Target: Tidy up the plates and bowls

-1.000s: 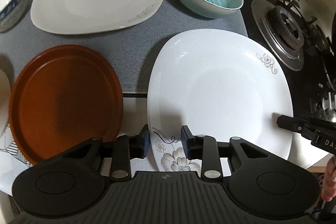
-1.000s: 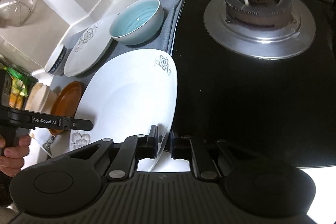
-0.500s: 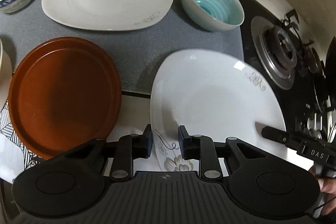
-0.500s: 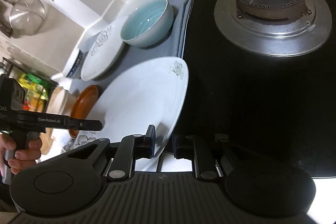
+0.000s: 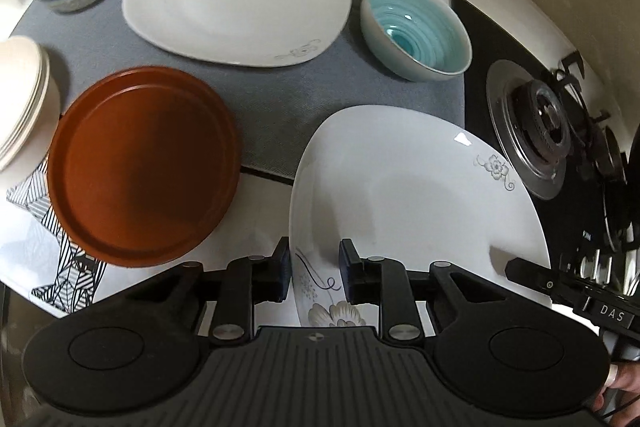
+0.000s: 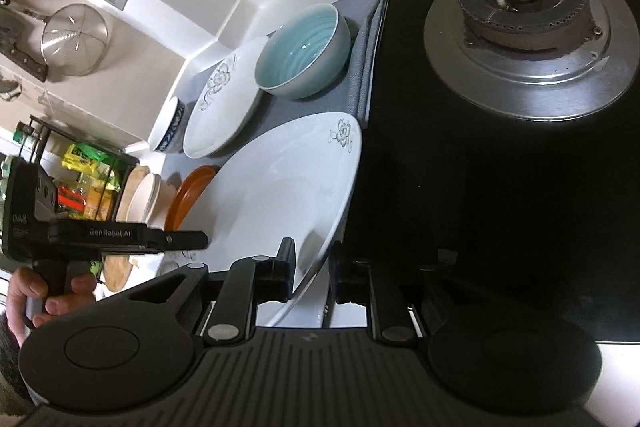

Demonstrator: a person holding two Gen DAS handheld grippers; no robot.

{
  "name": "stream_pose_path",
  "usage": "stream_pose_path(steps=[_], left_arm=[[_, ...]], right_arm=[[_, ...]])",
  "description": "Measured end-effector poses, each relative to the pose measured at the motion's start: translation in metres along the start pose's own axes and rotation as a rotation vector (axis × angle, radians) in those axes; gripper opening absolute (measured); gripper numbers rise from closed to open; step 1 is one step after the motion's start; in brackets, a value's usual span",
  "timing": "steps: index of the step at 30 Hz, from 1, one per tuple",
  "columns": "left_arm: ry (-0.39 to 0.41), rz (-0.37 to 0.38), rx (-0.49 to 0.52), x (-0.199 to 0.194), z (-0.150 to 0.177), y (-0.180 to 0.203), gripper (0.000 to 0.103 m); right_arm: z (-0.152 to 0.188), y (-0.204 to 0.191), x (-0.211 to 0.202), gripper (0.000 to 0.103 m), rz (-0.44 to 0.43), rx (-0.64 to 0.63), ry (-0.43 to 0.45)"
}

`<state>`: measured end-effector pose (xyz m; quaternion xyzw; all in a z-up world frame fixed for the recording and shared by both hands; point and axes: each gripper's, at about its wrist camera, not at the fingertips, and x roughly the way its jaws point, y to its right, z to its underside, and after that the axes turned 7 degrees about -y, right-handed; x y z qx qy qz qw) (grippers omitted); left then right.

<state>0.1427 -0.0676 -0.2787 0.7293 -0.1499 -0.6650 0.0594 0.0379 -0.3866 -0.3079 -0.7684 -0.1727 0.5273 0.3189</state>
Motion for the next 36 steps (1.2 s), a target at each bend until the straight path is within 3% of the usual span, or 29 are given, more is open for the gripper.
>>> stream_pose_path(steps=[7, 14, 18, 26, 36], left_arm=[[-0.046, 0.07, 0.022, 0.008, -0.015, -0.019, 0.027], [-0.096, 0.091, 0.056, 0.013, -0.025, -0.034, 0.027], [-0.073, 0.099, 0.072, -0.003, -0.032, -0.04, 0.027], [-0.026, 0.095, 0.09, -0.035, -0.061, -0.06, 0.026], [-0.028, 0.062, 0.089, -0.039, -0.117, -0.113, 0.027]], right_arm=[[-0.002, -0.018, 0.008, 0.018, 0.051, 0.005, 0.035], [0.011, -0.03, 0.017, 0.017, 0.098, 0.071, 0.062], [0.013, -0.05, 0.015, 0.017, 0.117, 0.041, 0.074], [-0.013, -0.09, 0.024, 0.017, 0.117, 0.008, 0.117], [-0.05, -0.128, 0.086, 0.017, 0.114, 0.022, 0.113]])
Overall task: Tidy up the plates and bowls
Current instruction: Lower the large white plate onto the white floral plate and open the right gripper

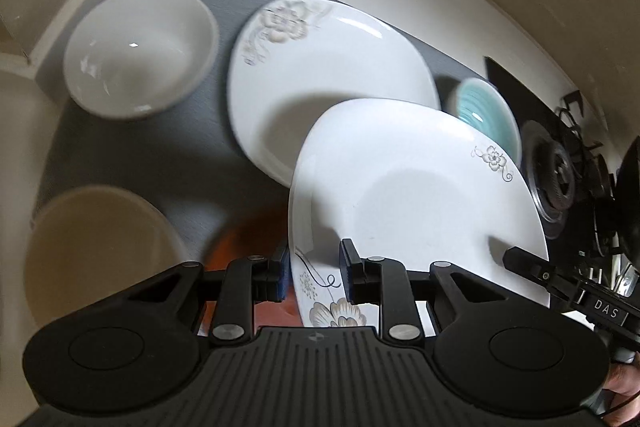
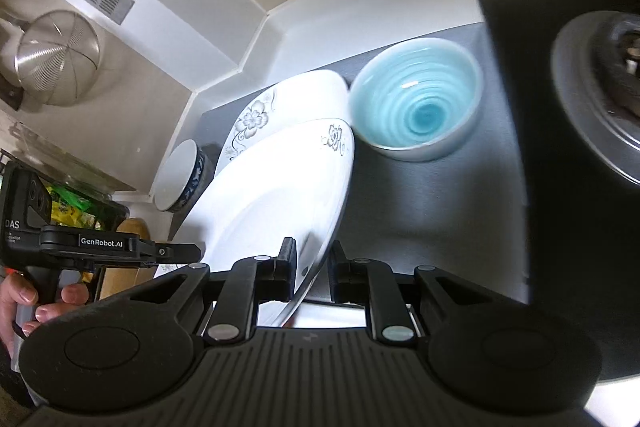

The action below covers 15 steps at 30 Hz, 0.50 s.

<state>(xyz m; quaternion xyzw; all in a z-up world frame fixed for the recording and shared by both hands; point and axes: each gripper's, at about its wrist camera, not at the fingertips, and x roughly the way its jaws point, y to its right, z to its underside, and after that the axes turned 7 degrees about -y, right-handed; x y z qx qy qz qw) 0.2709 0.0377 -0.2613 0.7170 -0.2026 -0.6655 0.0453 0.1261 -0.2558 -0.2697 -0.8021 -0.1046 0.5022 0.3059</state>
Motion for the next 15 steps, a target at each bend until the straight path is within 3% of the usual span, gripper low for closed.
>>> stream_pose_path(steps=[8, 15], left_arm=[[-0.028, -0.005, 0.051, 0.007, -0.036, -0.035, 0.028], [-0.032, -0.034, 0.115, 0.018, -0.056, -0.036, 0.03]], right_arm=[[-0.01, -0.023, 0.041, 0.017, 0.043, 0.02, 0.002], [-0.014, -0.028, 0.058, 0.017, 0.086, 0.059, 0.011]])
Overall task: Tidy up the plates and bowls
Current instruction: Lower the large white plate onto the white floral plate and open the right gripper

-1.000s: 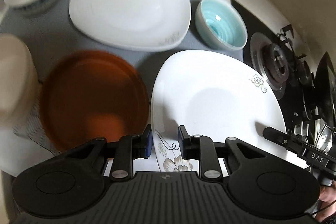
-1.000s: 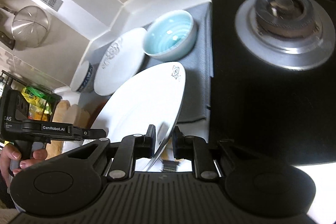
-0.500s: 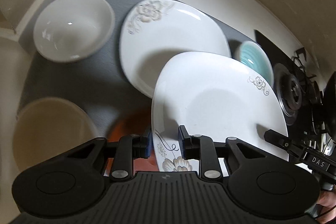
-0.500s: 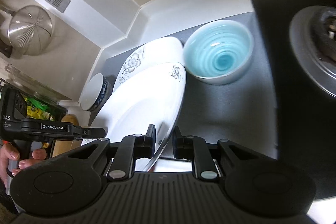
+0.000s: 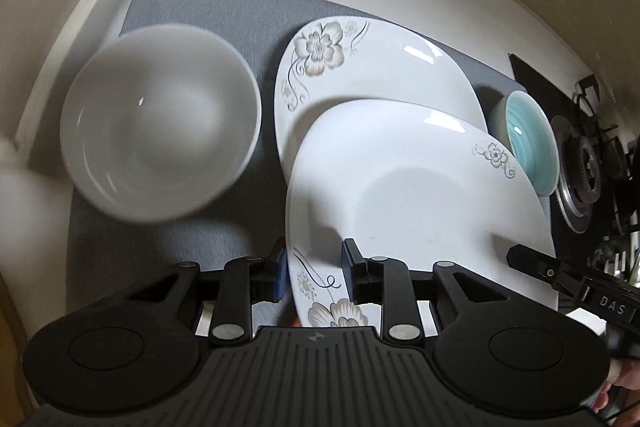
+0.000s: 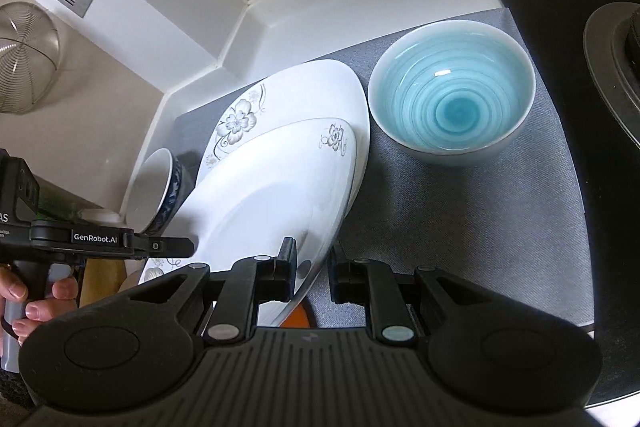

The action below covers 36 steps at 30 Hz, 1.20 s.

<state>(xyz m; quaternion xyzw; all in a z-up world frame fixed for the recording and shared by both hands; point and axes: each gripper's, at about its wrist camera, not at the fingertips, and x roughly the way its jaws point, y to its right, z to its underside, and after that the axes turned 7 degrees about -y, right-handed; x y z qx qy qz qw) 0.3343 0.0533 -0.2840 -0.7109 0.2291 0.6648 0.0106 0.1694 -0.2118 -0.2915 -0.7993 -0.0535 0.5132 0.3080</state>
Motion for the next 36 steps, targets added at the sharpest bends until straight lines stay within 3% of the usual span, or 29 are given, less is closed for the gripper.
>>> stream_pose_path(steps=[15, 24, 32, 36], left_arm=[[-0.02, 0.012, 0.022, 0.008, -0.016, -0.005, 0.03], [-0.065, 0.158, -0.014, 0.0, 0.004, -0.025, 0.03], [-0.023, 0.161, 0.0, -0.002, 0.005, -0.029, 0.024], [-0.006, 0.178, -0.023, -0.003, 0.004, -0.033, 0.021]], right_arm=[[-0.016, 0.005, 0.02, 0.016, 0.032, 0.035, 0.058], [-0.017, 0.003, 0.029, 0.015, 0.057, 0.056, 0.1], [-0.013, 0.011, 0.033, 0.015, 0.025, 0.179, 0.124], [-0.007, 0.003, 0.026, 0.016, 0.072, 0.145, 0.108]])
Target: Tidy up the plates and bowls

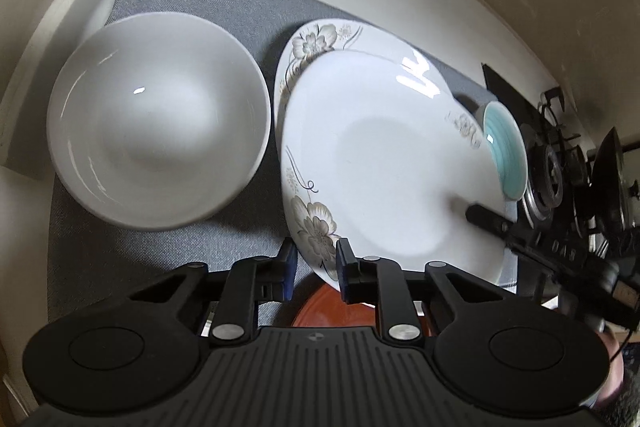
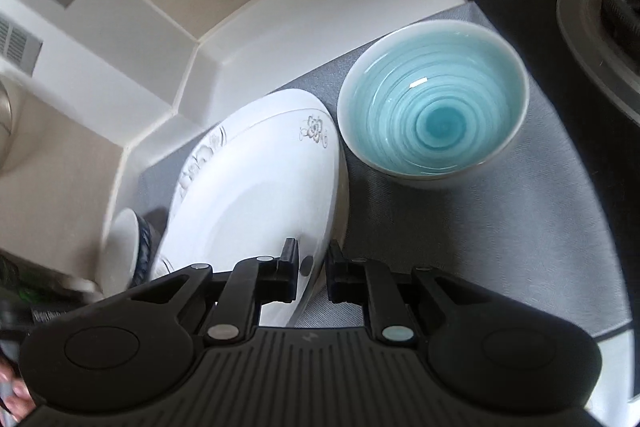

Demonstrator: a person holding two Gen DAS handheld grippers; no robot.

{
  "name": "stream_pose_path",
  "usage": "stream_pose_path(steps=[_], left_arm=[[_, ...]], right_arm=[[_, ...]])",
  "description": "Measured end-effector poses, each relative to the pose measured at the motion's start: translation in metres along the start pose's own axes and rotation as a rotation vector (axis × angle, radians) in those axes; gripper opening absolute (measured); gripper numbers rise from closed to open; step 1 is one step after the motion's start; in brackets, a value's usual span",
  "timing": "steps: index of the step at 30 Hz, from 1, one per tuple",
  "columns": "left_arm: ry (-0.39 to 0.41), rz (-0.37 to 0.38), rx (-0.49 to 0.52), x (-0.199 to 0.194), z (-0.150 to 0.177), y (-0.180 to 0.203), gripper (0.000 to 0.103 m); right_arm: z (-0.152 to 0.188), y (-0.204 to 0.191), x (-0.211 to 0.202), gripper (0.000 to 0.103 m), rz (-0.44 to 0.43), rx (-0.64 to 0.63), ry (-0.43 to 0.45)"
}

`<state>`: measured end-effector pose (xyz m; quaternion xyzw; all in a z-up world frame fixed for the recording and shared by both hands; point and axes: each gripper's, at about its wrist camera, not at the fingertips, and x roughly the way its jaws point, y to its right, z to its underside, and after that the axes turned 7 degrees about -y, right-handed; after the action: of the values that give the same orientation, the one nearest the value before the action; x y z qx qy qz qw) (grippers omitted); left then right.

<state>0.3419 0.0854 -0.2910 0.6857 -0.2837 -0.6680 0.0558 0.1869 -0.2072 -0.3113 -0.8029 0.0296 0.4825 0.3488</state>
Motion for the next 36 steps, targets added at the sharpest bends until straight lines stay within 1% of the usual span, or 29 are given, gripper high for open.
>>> stream_pose_path(steps=[5, 9, 13, 20, 22, 26, 28, 31, 32, 34, 36], left_arm=[[0.019, 0.018, -0.026, -0.002, 0.0, -0.004, 0.018], [0.009, 0.008, -0.034, 0.001, -0.002, -0.005, 0.018], [0.003, 0.024, -0.047, 0.004, -0.003, -0.007, 0.018], [0.005, 0.012, -0.056, 0.013, -0.006, -0.006, 0.018], [0.004, 0.011, -0.058, 0.016, -0.008, -0.006, 0.019], [0.014, 0.013, -0.06, 0.014, -0.005, -0.007, 0.019], [0.02, 0.009, -0.06, 0.008, -0.002, -0.008, 0.019], [0.028, 0.041, -0.089, 0.005, 0.0, -0.015, 0.019], [0.027, 0.048, -0.095, 0.006, 0.0, -0.018, 0.022], [0.023, 0.06, -0.103, 0.009, -0.002, -0.02, 0.022], [0.019, 0.047, -0.097, 0.01, -0.003, -0.015, 0.022]], right_arm=[[0.004, -0.001, -0.008, 0.014, 0.017, -0.022, -0.011], [0.007, -0.003, -0.007, 0.014, 0.026, -0.017, -0.026], [0.016, -0.012, -0.007, 0.014, 0.026, -0.045, -0.048], [0.008, -0.019, 0.004, 0.013, 0.096, -0.092, -0.027], [0.004, -0.019, 0.005, 0.011, 0.112, -0.108, -0.012], [0.002, -0.017, 0.003, 0.009, 0.108, -0.098, -0.01], [0.004, -0.017, 0.0, 0.012, 0.1, -0.087, -0.022], [0.009, -0.019, -0.001, 0.012, 0.094, -0.095, -0.031], [0.01, -0.018, 0.0, 0.014, 0.087, -0.088, -0.033], [0.009, -0.013, 0.005, 0.02, 0.067, -0.058, -0.035], [0.01, -0.013, 0.007, 0.021, 0.061, -0.047, -0.029]])
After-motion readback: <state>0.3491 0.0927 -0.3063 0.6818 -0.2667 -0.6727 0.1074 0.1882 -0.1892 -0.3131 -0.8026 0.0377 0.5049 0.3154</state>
